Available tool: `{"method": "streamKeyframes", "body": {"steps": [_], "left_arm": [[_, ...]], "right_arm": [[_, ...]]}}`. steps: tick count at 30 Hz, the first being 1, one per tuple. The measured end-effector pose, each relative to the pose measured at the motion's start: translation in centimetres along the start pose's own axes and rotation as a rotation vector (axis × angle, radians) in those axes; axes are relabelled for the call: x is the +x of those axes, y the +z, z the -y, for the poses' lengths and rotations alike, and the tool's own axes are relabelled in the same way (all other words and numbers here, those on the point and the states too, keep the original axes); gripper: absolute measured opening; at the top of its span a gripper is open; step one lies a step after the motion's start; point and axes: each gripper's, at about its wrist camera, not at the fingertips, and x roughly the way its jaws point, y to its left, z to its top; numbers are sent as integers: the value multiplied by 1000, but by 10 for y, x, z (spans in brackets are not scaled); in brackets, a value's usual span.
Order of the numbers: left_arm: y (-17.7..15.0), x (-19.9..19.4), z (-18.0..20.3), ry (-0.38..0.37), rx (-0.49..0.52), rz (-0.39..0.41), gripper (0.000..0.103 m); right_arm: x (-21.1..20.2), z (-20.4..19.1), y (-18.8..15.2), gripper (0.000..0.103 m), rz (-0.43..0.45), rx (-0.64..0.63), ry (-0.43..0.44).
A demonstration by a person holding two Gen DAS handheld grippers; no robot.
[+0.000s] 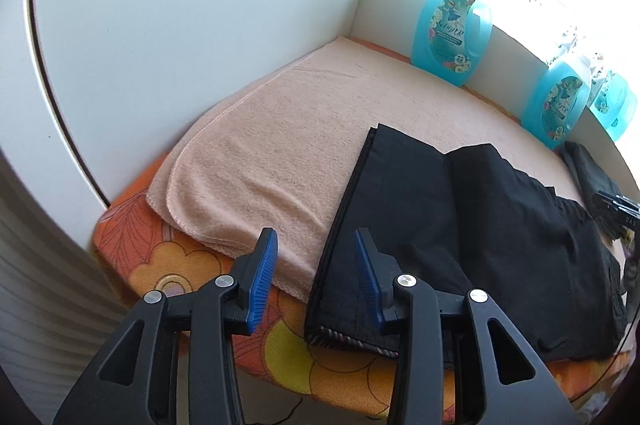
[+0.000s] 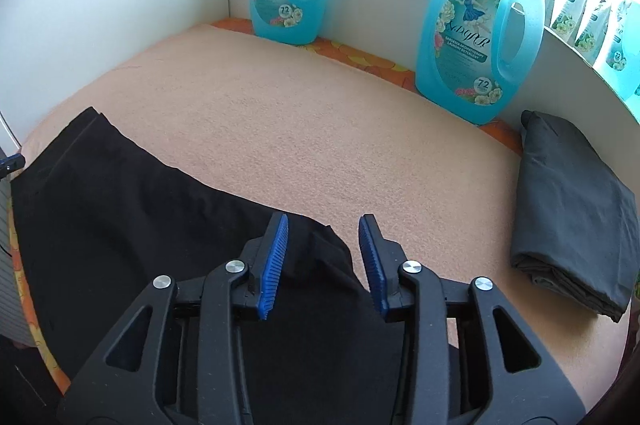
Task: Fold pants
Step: 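Move both open grippers to the waistband end of the folded pants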
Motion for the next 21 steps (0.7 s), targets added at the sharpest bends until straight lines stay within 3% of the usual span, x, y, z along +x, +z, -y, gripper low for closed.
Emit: {"method": "streamKeyframes", "body": {"steps": [9,16,21], "left_arm": [[-7,-13,-16,-139,-112,-27,44],[-33,-10,-7,-162,-140,-48,44],[-39,-12,-5,-193,-192,-17,44]], "right_arm": [[-56,-69,-34,46,38,-23,150],[-74,-108,-58,46,64,8,244],[-69,-125,-71,46,43,23,272]]}}
